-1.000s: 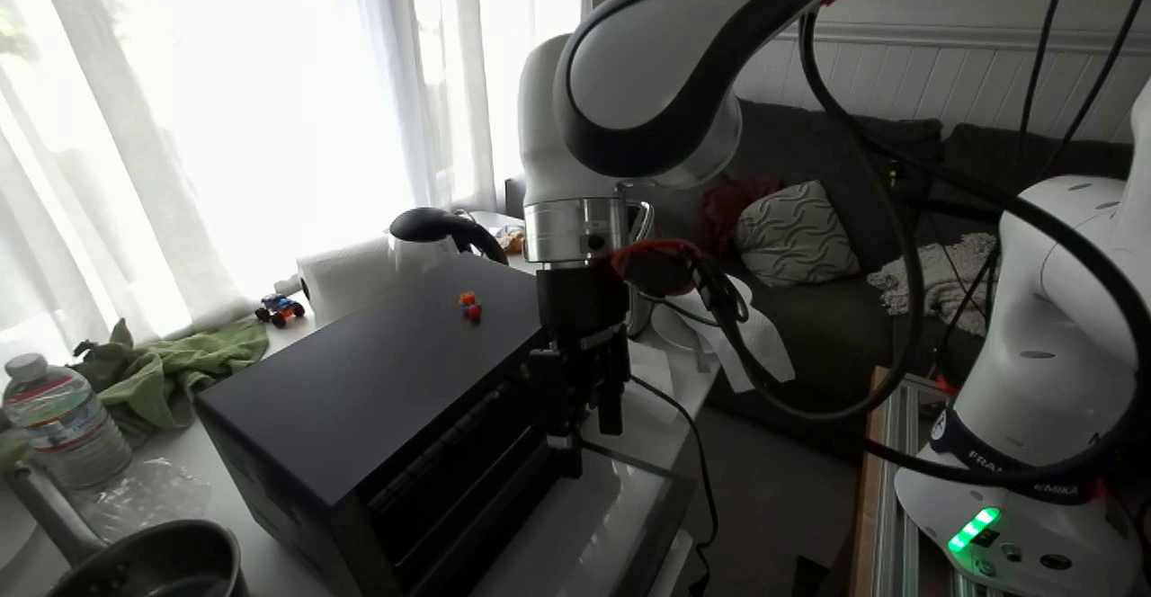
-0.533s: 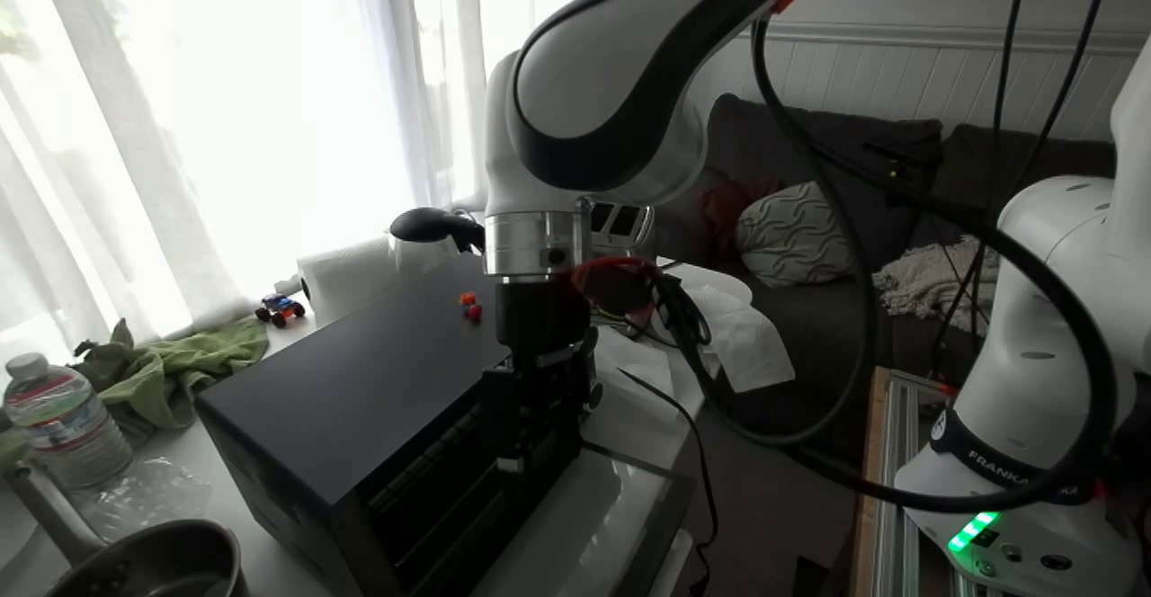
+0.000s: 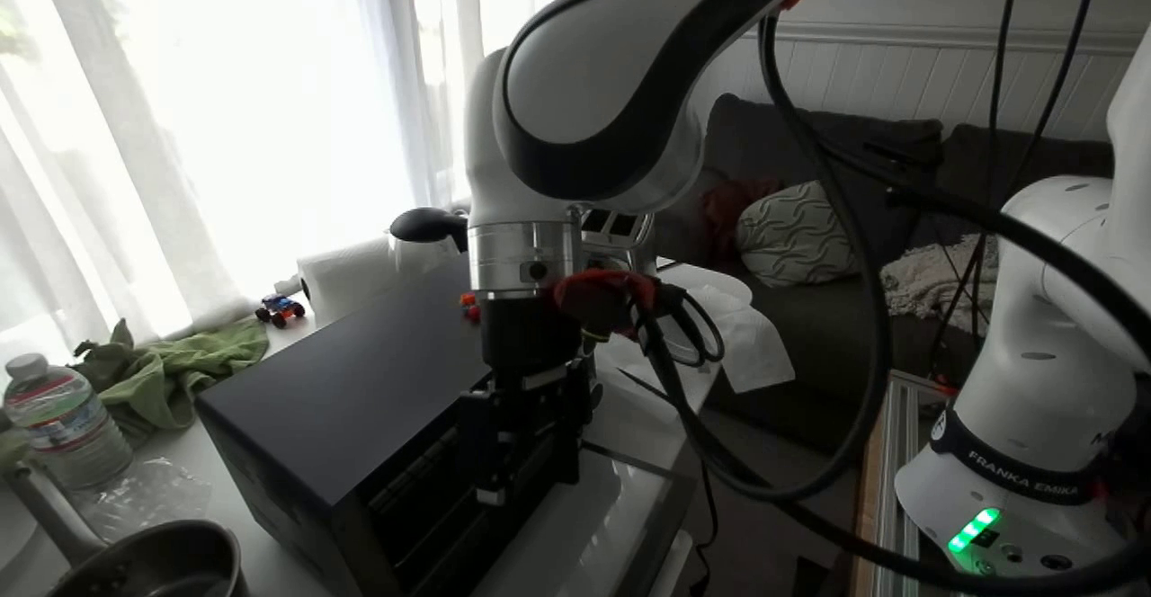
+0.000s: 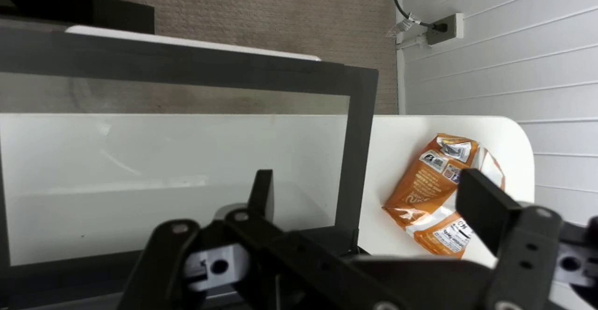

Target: Open the microwave door and put the orange packet in the microwave

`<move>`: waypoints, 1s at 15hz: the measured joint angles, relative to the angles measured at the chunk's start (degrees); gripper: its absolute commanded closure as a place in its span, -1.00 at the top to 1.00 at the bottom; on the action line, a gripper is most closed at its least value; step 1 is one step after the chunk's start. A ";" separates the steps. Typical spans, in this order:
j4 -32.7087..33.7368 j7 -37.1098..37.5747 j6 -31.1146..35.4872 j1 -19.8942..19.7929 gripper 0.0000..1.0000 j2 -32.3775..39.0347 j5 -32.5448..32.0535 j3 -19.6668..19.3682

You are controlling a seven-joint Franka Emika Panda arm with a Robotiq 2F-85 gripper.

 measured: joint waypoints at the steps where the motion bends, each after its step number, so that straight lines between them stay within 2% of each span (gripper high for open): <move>1: 0.45 2.22 0.14 0.65 1.00 0.13 0.00 0.68; 4: 1.62 8.12 3.16 2.82 1.00 1.25 -0.05 2.58; 7: 2.64 11.52 9.86 4.66 1.00 4.68 0.35 4.00; 11: 4.72 12.34 17.47 5.65 1.00 10.80 3.18 5.30; 15: 9.22 10.22 19.59 5.71 1.00 16.88 6.61 6.65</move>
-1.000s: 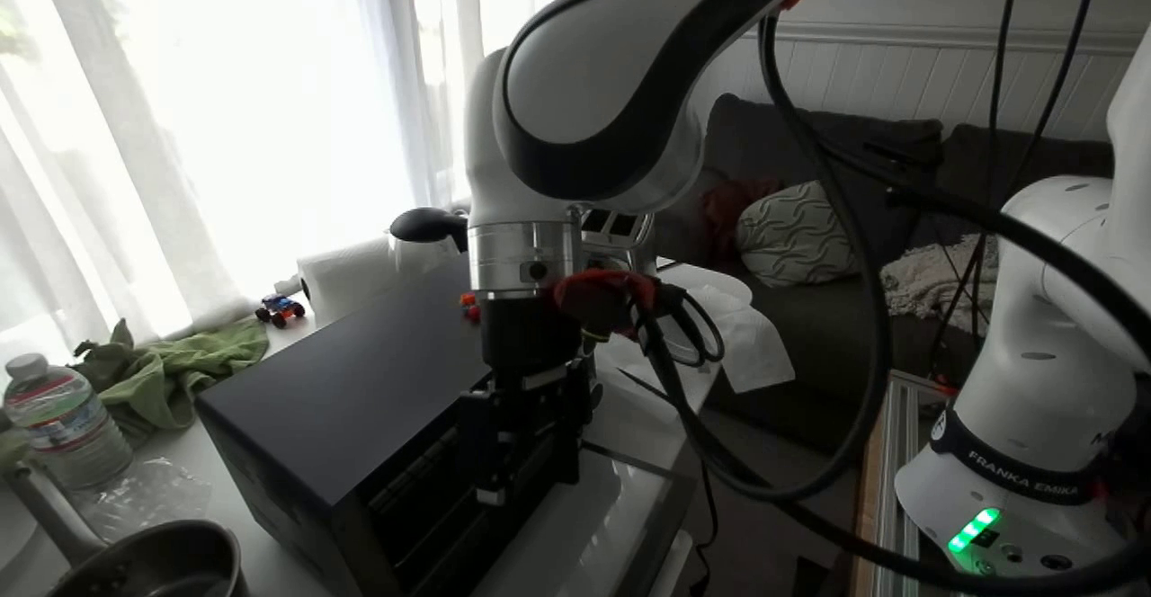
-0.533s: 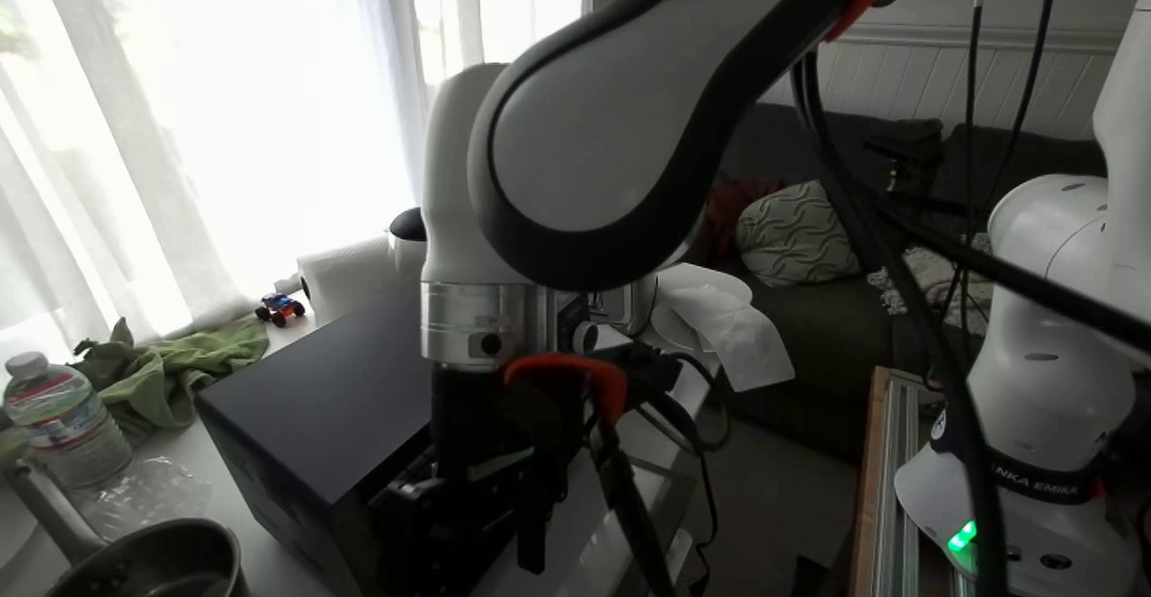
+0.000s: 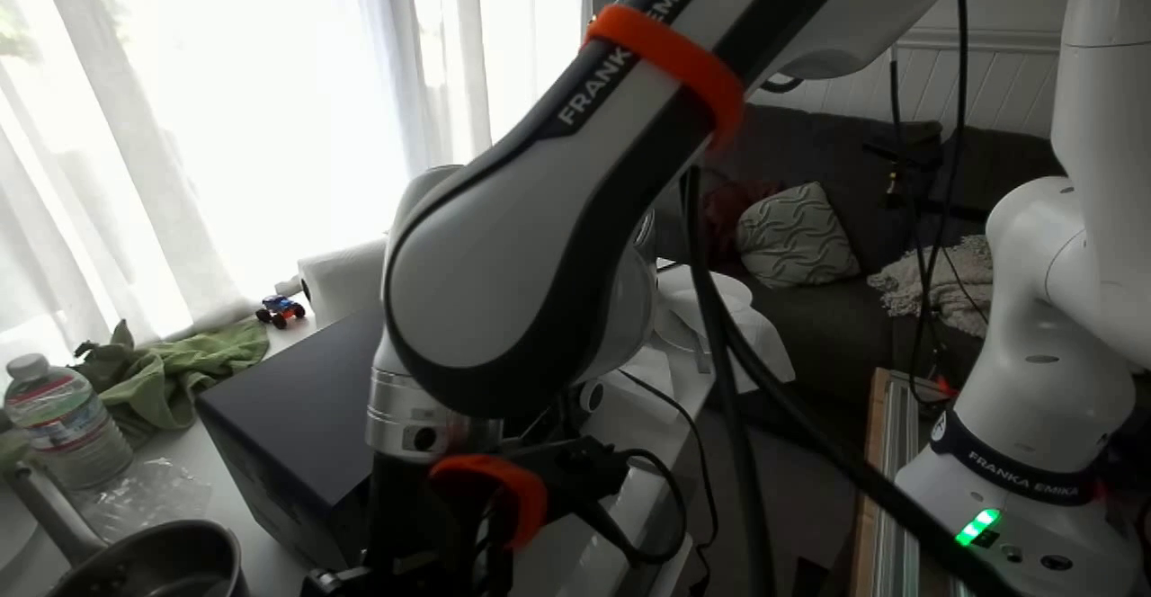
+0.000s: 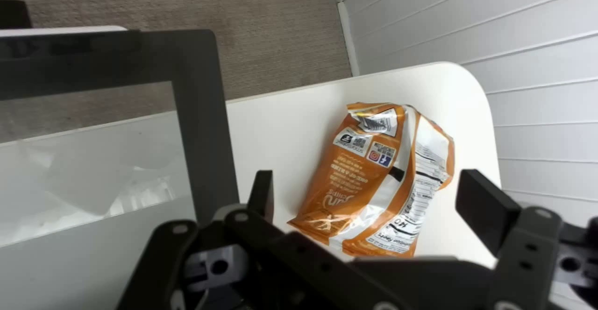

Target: Open the microwave door and put the orange packet in the microwave

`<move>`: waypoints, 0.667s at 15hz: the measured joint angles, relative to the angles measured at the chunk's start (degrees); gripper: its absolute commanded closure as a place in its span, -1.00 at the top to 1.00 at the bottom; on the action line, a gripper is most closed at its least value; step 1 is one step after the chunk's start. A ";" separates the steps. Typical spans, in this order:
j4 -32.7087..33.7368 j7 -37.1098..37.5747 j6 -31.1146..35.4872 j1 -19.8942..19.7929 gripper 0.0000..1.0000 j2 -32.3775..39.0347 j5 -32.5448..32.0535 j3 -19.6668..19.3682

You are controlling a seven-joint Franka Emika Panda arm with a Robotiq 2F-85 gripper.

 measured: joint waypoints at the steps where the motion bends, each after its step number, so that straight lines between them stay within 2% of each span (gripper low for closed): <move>1: 1.32 -0.54 0.01 0.02 1.00 1.43 0.36 0.17; 5: 5.07 -1.23 0.02 0.09 1.00 4.88 0.38 0.34; 10: 5.49 -1.23 -0.15 0.12 1.00 5.16 -0.06 0.13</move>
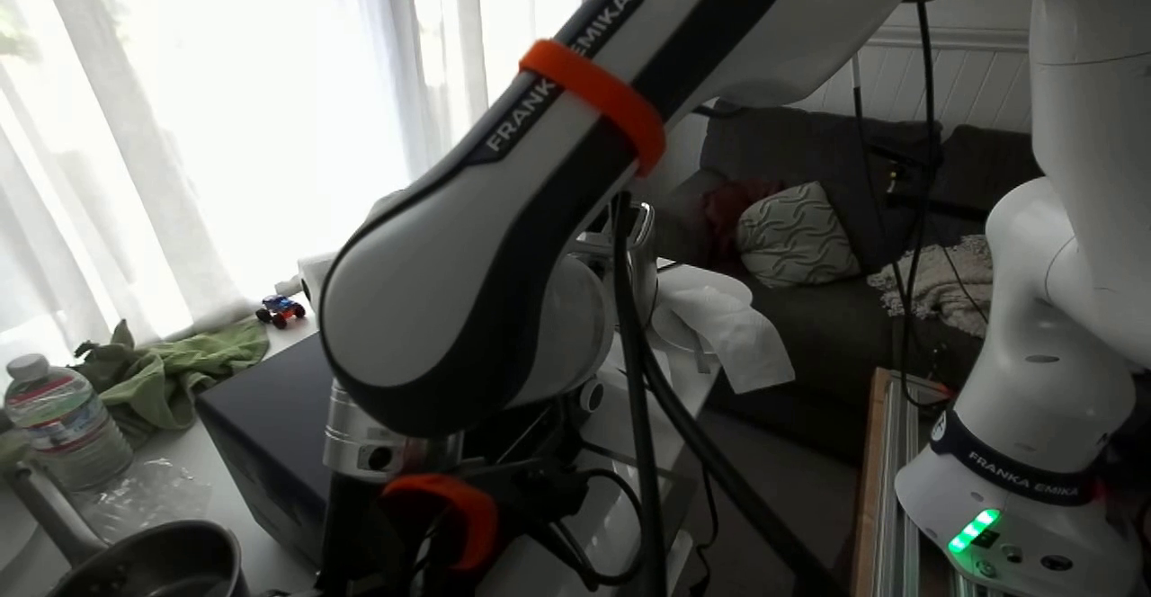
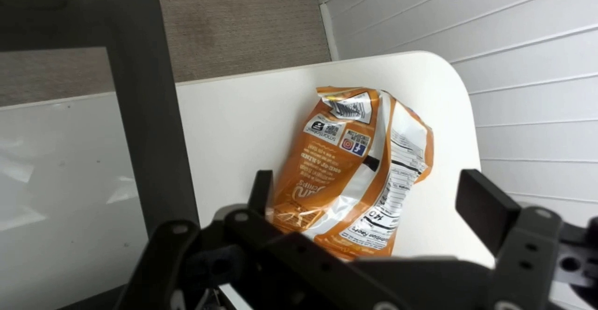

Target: Open the microwave door and put the orange packet in the microwave

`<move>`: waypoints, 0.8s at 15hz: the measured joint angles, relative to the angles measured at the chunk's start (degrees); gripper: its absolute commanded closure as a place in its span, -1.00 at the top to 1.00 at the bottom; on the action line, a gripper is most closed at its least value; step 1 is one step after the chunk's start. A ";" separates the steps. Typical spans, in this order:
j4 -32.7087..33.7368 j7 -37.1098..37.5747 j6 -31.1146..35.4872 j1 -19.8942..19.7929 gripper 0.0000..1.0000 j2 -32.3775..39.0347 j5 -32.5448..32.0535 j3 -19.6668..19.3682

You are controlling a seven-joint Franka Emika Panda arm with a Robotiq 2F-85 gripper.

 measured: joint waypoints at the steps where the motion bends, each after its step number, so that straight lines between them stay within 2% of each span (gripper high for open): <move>1: 0.05 0.00 -0.41 0.01 1.00 0.00 -0.57 -0.17; 7: 3.54 0.07 -5.13 0.47 1.00 1.95 -7.29 -1.20; 12: 7.88 1.62 -7.76 2.41 1.00 4.77 -12.32 -1.81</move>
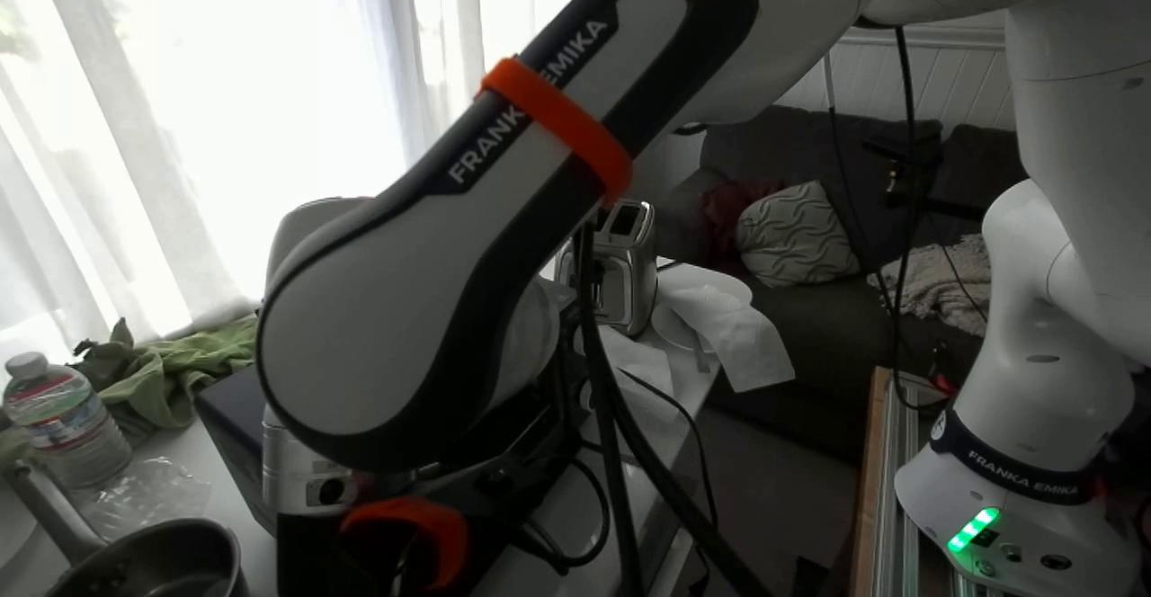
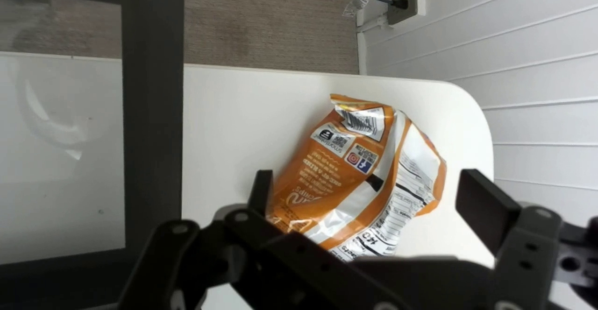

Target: Open the microwave door and put the orange packet in the microwave

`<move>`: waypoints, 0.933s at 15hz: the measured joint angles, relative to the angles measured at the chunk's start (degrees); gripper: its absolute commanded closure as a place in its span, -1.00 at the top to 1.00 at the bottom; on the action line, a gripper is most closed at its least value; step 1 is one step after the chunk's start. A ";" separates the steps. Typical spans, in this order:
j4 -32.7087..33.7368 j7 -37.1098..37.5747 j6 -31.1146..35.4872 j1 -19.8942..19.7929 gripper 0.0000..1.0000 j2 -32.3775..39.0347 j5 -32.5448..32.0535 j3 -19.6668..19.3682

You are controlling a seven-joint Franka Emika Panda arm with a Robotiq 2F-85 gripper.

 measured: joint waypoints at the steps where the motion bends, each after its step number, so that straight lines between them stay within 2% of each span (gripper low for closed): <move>1: 0.57 0.35 -0.28 0.65 1.00 0.42 -1.83 -0.29; 10: 7.62 0.17 -4.01 5.65 1.00 4.60 -17.18 -2.52; 14: 11.69 -2.56 -5.64 6.76 1.00 7.24 -20.22 -2.57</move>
